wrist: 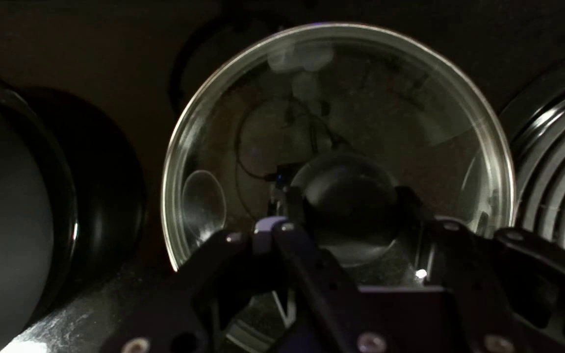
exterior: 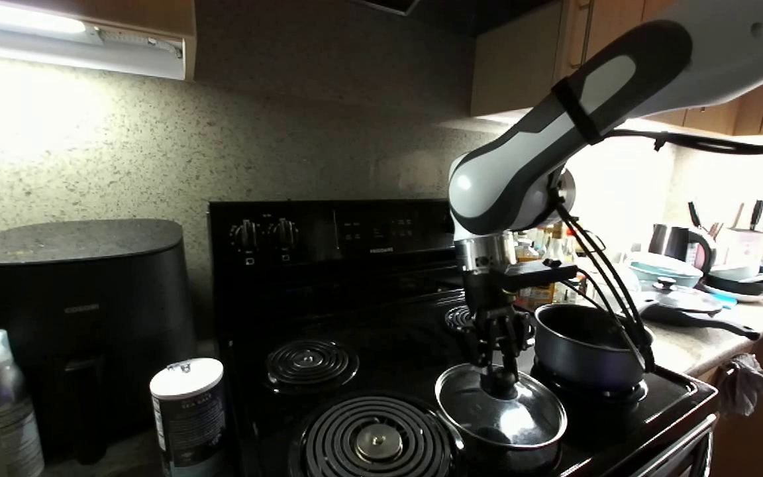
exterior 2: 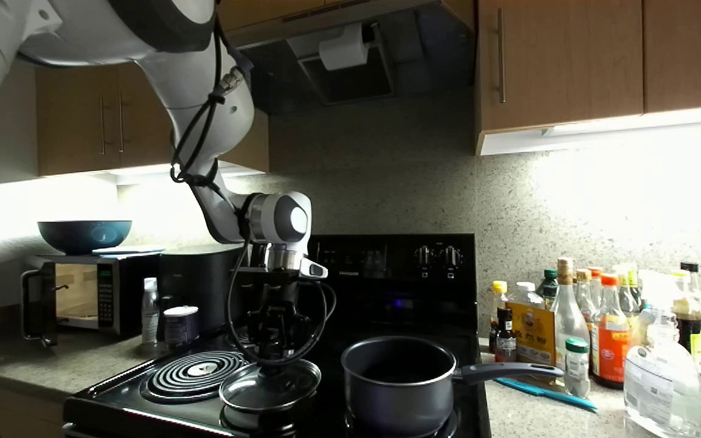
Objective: Pick up the lid from the stove and put it on the pot
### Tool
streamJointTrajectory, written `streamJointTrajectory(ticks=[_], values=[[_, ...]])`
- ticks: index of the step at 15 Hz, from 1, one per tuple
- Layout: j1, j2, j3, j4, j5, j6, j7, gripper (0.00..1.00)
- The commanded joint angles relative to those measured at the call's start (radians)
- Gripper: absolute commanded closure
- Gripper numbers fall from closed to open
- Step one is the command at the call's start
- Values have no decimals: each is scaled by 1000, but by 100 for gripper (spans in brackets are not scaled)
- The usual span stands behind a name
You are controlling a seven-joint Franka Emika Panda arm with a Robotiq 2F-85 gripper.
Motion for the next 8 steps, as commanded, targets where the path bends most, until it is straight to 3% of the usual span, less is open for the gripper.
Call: streamJointTrajectory(ticks=[1, 2, 3, 8], values=[[19, -161, 19, -136, 2, 54, 18, 77], [20, -175, 22, -147, 8, 50, 17, 77], [15, -89, 19, -65, 0, 15, 1, 52], [16, -143, 26, -113, 0, 20, 3, 52]])
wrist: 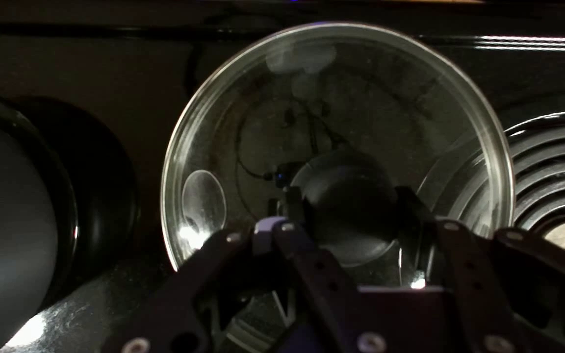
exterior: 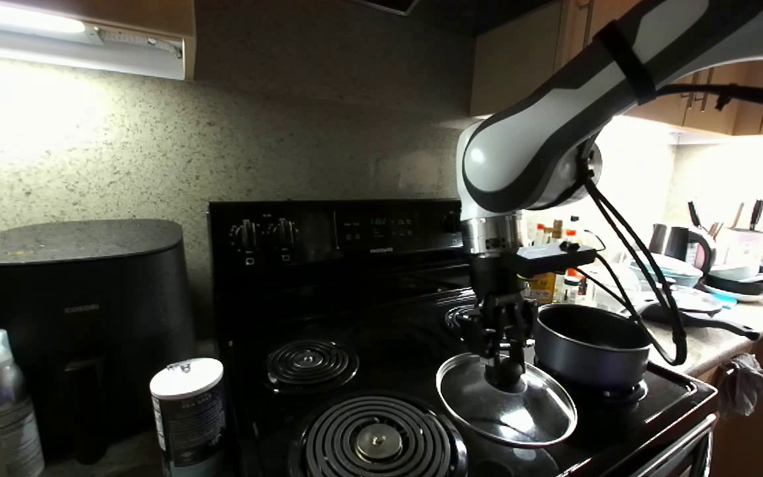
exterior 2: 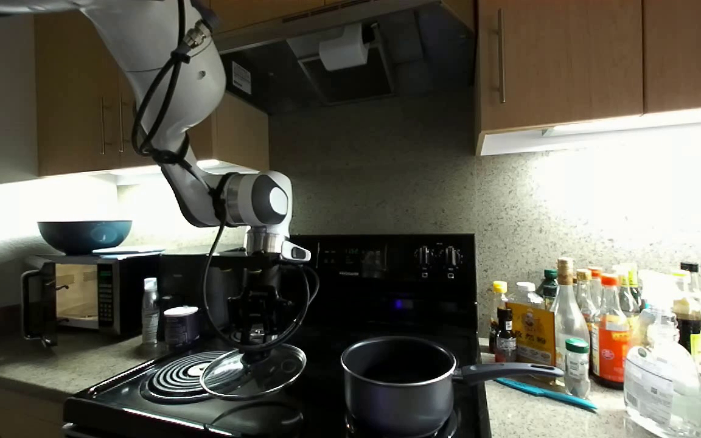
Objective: Pick up the lid from the stove and put it on the pot
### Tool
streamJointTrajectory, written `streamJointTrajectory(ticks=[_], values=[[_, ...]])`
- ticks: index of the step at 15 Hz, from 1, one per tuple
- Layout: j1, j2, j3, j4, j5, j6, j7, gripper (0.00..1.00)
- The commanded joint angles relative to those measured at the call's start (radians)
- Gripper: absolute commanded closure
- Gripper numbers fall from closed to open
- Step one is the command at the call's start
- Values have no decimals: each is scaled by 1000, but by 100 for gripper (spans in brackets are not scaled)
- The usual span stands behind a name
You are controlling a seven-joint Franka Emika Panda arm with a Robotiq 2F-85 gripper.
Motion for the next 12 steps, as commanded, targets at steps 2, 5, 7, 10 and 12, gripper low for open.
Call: streamJointTrajectory(ticks=[2, 5, 7, 10, 12], values=[[1, -17, 8, -9, -4, 7, 8, 77], [19, -81, 25, -42, -20, 30, 25, 77], [33, -126, 39, -57, -21, 38, 35, 77], [45, -194, 58, -65, -8, 43, 64, 77], [40, -132, 61, -12, -1, 11, 46, 52]])
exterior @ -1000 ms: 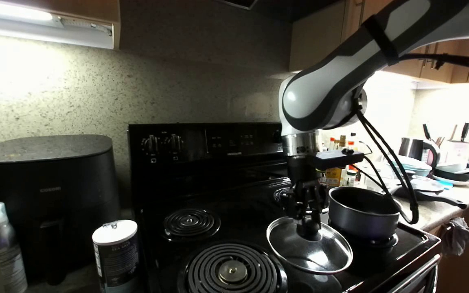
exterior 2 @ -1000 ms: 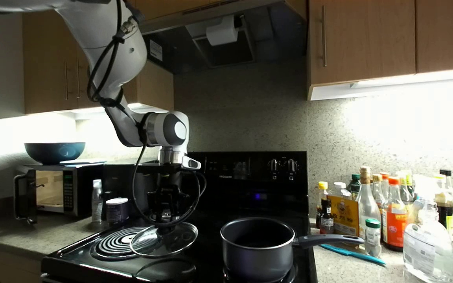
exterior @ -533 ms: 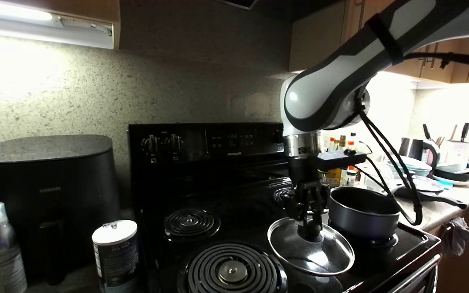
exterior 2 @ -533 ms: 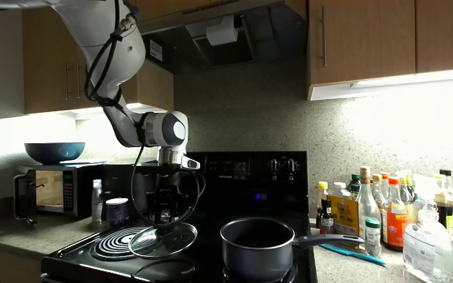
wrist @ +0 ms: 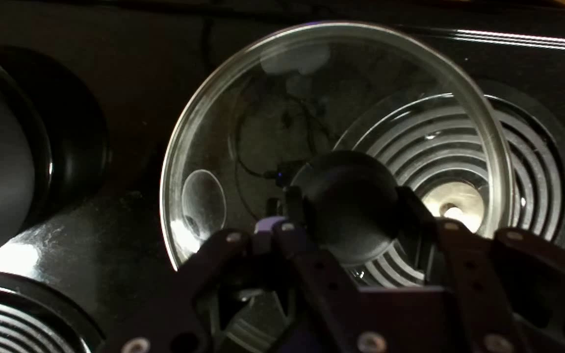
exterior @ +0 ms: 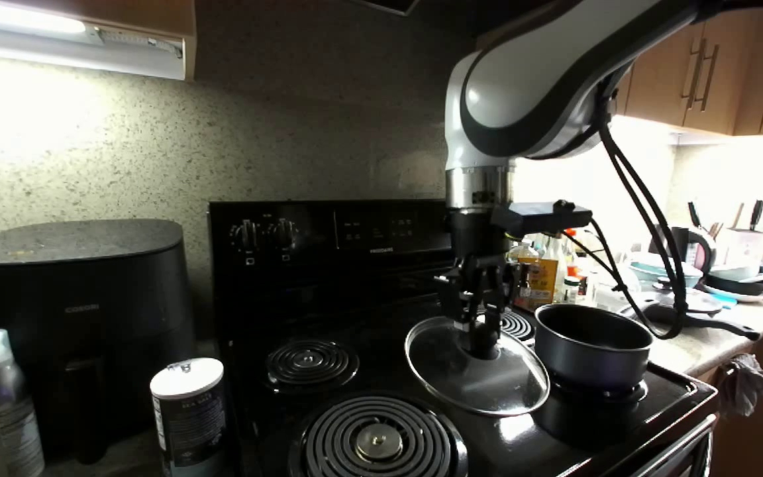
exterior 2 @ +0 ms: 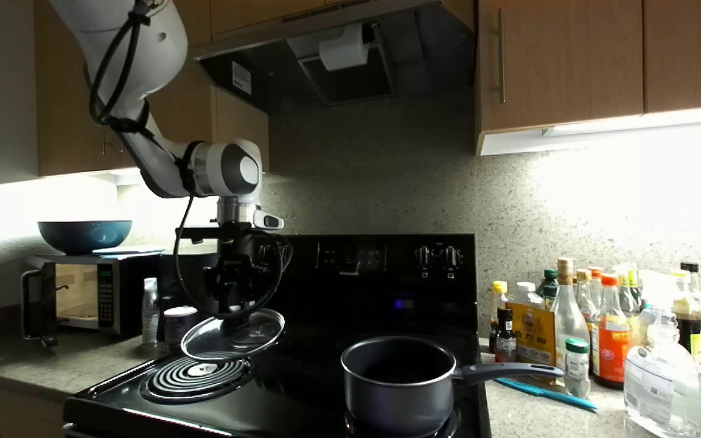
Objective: Pick up the lid from the stove and put it on the pot
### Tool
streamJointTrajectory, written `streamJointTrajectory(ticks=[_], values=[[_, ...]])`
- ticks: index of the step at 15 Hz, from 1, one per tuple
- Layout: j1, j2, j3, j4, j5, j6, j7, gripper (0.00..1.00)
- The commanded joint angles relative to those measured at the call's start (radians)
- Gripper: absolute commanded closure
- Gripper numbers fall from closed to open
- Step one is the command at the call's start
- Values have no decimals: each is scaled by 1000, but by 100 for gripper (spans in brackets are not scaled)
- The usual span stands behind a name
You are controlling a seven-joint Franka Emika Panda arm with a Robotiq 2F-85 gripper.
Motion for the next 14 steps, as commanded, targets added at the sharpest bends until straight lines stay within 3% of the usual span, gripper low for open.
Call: streamJointTrajectory(ticks=[1, 4, 5, 14], values=[[-4, -19, 10, -2, 0, -3, 12, 52], [-5, -46, 12, -18, 0, -3, 16, 52], [-5, -46, 12, -21, 0, -3, 16, 77], [-50, -125, -29, -49, 37, 28, 53, 77]])
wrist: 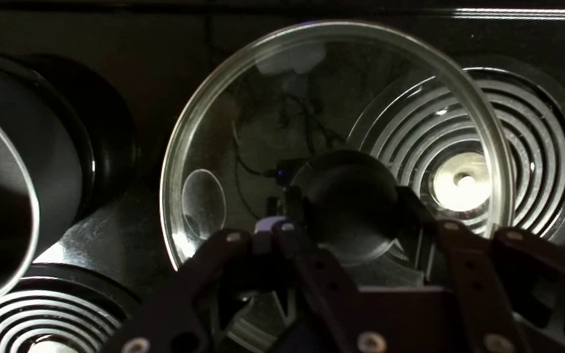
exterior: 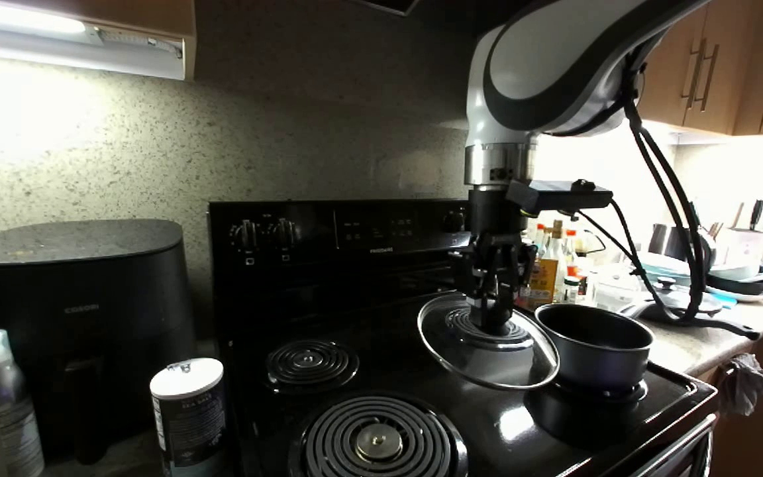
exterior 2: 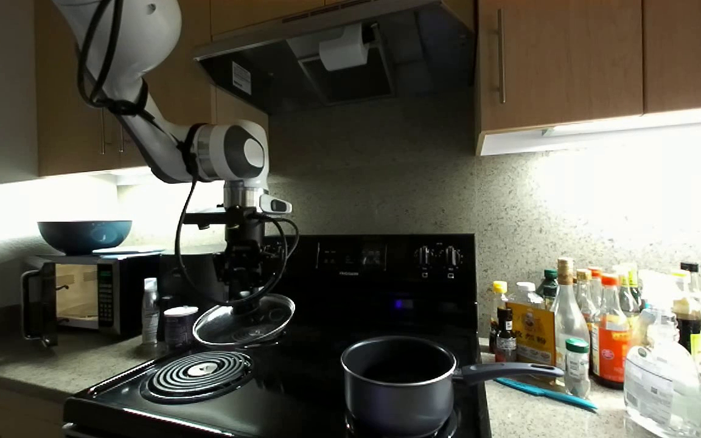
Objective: Pick up the lid from the stove and put it on the pot
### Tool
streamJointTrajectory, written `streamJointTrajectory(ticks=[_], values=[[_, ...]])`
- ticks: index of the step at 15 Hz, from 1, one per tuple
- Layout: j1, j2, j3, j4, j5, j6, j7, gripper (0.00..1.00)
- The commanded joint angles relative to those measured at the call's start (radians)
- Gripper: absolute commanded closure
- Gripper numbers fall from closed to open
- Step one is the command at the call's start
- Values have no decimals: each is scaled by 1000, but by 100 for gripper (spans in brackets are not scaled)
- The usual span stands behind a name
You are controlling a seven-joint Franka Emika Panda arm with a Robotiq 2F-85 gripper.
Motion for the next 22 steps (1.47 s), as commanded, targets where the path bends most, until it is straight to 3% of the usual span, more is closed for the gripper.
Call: streamJointTrajectory(ticks=[1, 5, 6, 11, 12, 22], values=[[-30, -64, -15, -30, 35, 28, 35, 77], [-61, -91, -44, -44, 98, 48, 51, 77], [-55, -46, -34, -3, 60, 8, 30, 52], [-64, -52, -42, -5, 79, 13, 31, 52], [-64, -52, -42, -6, 79, 13, 31, 77], [-153, -67, -136, -12, 185, 11, 59, 77]])
